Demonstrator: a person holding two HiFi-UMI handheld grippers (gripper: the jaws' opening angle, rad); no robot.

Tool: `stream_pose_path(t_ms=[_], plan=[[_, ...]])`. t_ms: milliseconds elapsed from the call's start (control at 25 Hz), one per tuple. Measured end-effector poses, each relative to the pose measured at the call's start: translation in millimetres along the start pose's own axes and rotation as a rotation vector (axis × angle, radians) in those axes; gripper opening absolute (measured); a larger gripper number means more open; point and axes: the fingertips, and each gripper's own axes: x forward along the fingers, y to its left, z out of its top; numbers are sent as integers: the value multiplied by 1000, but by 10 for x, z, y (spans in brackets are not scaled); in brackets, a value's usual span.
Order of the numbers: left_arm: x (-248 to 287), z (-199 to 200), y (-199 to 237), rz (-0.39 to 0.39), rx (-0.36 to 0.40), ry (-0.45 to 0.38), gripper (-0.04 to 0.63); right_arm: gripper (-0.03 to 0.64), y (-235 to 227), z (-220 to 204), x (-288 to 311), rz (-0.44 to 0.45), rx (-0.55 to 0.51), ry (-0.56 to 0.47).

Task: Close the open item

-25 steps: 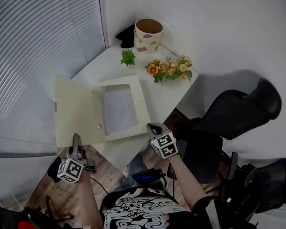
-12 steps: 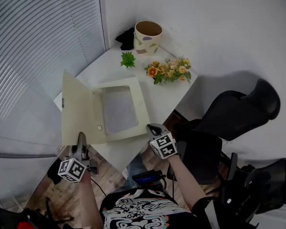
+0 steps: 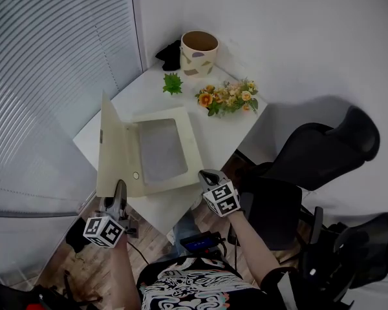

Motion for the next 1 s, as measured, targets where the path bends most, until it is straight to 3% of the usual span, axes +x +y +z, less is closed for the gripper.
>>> stream_pose_path(t_ms=[1000], plan=[[270, -194, -427, -131, 106, 112, 38, 0, -4, 7, 18, -16, -9, 8]])
